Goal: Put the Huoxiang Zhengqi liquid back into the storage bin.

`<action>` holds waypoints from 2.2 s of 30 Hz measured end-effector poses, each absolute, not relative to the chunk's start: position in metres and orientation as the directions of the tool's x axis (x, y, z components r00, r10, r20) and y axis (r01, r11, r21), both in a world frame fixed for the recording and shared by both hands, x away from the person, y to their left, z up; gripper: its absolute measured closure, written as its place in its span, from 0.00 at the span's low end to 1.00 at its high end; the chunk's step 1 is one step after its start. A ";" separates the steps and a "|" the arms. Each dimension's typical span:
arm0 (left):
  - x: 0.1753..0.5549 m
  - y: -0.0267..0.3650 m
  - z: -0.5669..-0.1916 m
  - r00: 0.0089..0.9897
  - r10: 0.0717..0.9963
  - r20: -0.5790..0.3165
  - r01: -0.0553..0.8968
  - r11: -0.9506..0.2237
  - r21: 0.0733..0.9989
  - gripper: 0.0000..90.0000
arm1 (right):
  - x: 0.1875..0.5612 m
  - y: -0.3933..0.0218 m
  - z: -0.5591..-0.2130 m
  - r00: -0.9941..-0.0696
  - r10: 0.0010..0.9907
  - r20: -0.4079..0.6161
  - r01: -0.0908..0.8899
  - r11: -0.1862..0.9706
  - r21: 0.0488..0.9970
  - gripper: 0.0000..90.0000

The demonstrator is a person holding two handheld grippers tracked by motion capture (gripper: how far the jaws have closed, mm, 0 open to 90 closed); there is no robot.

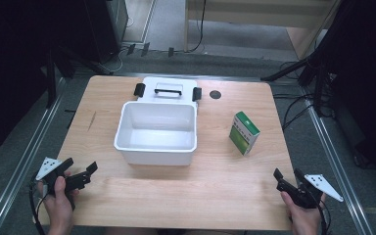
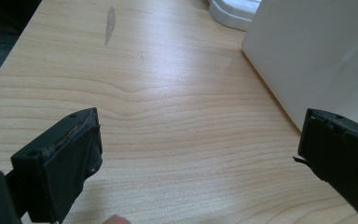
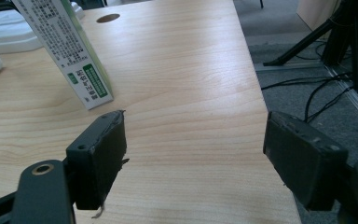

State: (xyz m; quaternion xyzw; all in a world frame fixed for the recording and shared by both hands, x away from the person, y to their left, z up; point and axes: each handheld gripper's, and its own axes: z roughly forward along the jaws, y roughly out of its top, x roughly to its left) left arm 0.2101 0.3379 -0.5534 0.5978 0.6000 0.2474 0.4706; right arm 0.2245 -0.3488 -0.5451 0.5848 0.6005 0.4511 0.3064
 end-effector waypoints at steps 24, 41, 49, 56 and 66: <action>0.211 0.337 -0.553 0.158 0.953 -0.259 0.494 0.151 0.856 0.00 | 0.247 -0.331 -0.525 -0.247 0.955 0.165 0.626 0.027 0.779 0.24; 0.212 0.338 -0.554 0.157 0.950 -0.269 0.497 0.160 0.853 0.00 | 0.294 -0.294 -0.492 -0.415 0.905 -0.094 0.804 0.413 0.427 0.22; 0.212 0.337 -0.553 0.156 0.951 -0.267 0.499 0.157 0.852 0.00 | 0.318 -0.284 -0.471 -0.504 0.848 -0.162 0.830 0.528 0.182 0.20; 0.212 0.337 -0.554 0.156 0.951 -0.267 0.499 0.157 0.852 0.00 | 0.336 -0.267 -0.438 -0.530 0.842 -0.106 0.835 0.539 0.110 0.25; 0.212 0.338 -0.554 0.157 0.950 -0.270 0.498 0.160 0.852 0.00 | 0.360 -0.242 -0.410 -0.570 0.819 -0.063 0.813 0.574 0.096 0.29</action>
